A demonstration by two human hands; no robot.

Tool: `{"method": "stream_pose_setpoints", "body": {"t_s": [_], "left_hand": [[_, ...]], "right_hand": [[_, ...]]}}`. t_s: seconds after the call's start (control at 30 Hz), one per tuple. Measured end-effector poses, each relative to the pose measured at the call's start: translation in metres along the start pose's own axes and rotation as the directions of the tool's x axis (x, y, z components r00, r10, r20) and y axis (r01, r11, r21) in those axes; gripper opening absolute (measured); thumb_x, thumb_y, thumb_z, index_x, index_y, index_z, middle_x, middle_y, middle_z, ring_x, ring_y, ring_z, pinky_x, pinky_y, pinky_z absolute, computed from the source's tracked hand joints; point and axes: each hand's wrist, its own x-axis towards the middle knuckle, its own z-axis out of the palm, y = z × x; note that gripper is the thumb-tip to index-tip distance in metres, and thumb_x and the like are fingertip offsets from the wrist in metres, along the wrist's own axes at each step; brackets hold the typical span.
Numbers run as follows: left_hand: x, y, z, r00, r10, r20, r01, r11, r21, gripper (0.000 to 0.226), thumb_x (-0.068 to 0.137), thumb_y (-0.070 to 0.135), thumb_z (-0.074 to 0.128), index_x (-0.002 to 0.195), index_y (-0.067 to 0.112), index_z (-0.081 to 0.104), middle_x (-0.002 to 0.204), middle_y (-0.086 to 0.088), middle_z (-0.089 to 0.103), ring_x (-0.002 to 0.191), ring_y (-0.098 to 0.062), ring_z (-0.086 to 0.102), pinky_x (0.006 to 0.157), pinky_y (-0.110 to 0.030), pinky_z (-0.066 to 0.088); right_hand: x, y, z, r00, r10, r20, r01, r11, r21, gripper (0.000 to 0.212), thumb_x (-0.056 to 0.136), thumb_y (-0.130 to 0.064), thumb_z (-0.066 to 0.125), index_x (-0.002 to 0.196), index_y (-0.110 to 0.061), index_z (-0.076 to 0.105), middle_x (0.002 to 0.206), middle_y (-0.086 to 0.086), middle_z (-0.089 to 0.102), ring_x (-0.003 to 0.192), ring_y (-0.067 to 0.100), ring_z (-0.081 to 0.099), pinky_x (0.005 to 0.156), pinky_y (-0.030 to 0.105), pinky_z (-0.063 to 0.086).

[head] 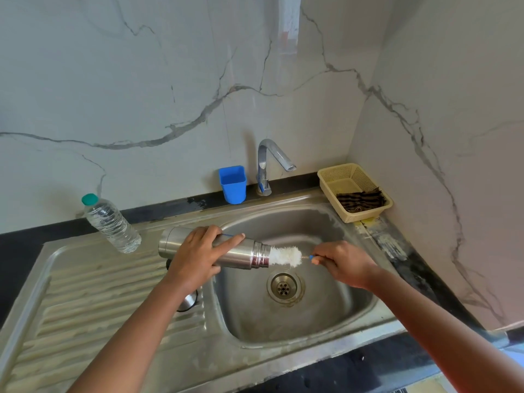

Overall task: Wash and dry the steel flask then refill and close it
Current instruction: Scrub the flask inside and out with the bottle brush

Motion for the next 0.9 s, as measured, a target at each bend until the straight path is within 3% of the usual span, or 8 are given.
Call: {"method": "stream_pose_setpoints", "body": {"t_s": [0.1,0.23,0.3,0.43,0.5,0.7,0.83,0.9], "left_hand": [[-0.001,-0.018,-0.006,0.999,-0.04,0.023,0.041,0.999,-0.034,0.113,0.04,0.017,0.098,0.138,0.036,0.046,0.104,-0.004,0.05,0.087,-0.027,0.059,0.079,-0.044,0.056],[-0.001,-0.035,-0.015,0.998,-0.048,0.05,0.048,0.999,0.001,0.111,0.038,0.014,0.098,0.136,0.035,0.05,0.101,-0.006,0.052,0.085,-0.028,0.058,0.078,-0.045,0.055],[0.0,-0.034,-0.015,0.998,-0.02,0.056,0.018,0.999,0.027,0.11,0.037,0.013,0.098,0.135,0.034,0.051,0.1,-0.007,0.054,0.084,-0.029,0.058,0.077,-0.044,0.055],[-0.001,-0.03,-0.012,0.995,-0.076,0.063,0.077,0.997,-0.015,0.111,0.039,0.014,0.098,0.136,0.035,0.048,0.101,-0.006,0.052,0.085,-0.028,0.059,0.077,-0.044,0.056],[0.002,-0.029,-0.013,0.995,-0.088,0.051,0.09,0.995,-0.039,0.108,0.039,0.014,0.097,0.135,0.034,0.051,0.1,-0.005,0.051,0.082,-0.027,0.059,0.075,-0.042,0.055],[0.005,-0.032,-0.012,0.998,-0.02,0.065,0.021,1.0,-0.014,0.109,0.038,0.013,0.096,0.135,0.035,0.052,0.1,-0.005,0.052,0.083,-0.026,0.057,0.077,-0.04,0.054],[0.011,-0.03,-0.01,0.997,-0.047,0.062,0.049,0.998,-0.039,0.109,0.039,0.014,0.096,0.136,0.036,0.05,0.101,-0.004,0.05,0.083,-0.027,0.058,0.077,-0.042,0.055],[0.015,-0.033,-0.009,0.997,-0.05,0.065,0.053,0.997,-0.049,0.112,0.039,0.016,0.097,0.137,0.038,0.046,0.102,-0.005,0.051,0.085,-0.029,0.06,0.078,-0.044,0.056]], "right_hand": [[-0.004,0.006,-0.002,0.974,-0.134,-0.185,0.074,0.951,-0.3,0.021,0.096,-0.034,0.043,0.09,-0.028,0.062,0.078,-0.011,0.063,0.059,0.016,0.06,0.043,0.03,0.047],[-0.001,-0.001,-0.012,0.96,0.166,0.227,-0.213,0.955,0.205,0.029,0.101,-0.025,0.05,0.078,-0.04,0.059,0.069,-0.014,0.057,0.062,0.003,0.051,0.065,0.024,0.045],[-0.001,-0.003,-0.013,0.93,0.189,0.314,-0.263,0.941,0.211,0.028,0.102,-0.023,0.049,0.08,-0.036,0.062,0.073,-0.013,0.059,0.066,0.004,0.053,0.069,0.022,0.045],[-0.003,0.015,-0.019,0.983,-0.101,-0.156,0.042,0.939,-0.342,0.018,0.097,-0.024,0.045,0.095,-0.025,0.062,0.08,-0.007,0.062,0.059,0.017,0.059,0.045,0.036,0.051],[-0.004,0.019,-0.021,0.957,-0.21,-0.199,0.104,0.891,-0.441,0.019,0.096,-0.022,0.046,0.095,-0.021,0.065,0.081,-0.005,0.063,0.057,0.018,0.059,0.039,0.033,0.047],[-0.009,0.015,-0.028,0.912,0.184,0.365,-0.281,0.931,0.232,0.027,0.103,-0.03,0.044,0.089,-0.023,0.066,0.076,-0.009,0.06,0.066,-0.009,0.054,0.07,0.022,0.045],[-0.02,0.033,-0.02,0.976,-0.129,-0.173,0.065,0.941,-0.333,0.035,0.099,-0.031,0.035,0.088,-0.02,0.067,0.074,-0.006,0.063,0.058,0.012,0.059,0.045,0.031,0.05],[-0.018,0.031,-0.017,0.966,-0.156,-0.206,0.068,0.923,-0.379,0.033,0.1,-0.029,0.037,0.086,-0.02,0.065,0.071,-0.006,0.061,0.055,0.014,0.057,0.042,0.028,0.046]]}}
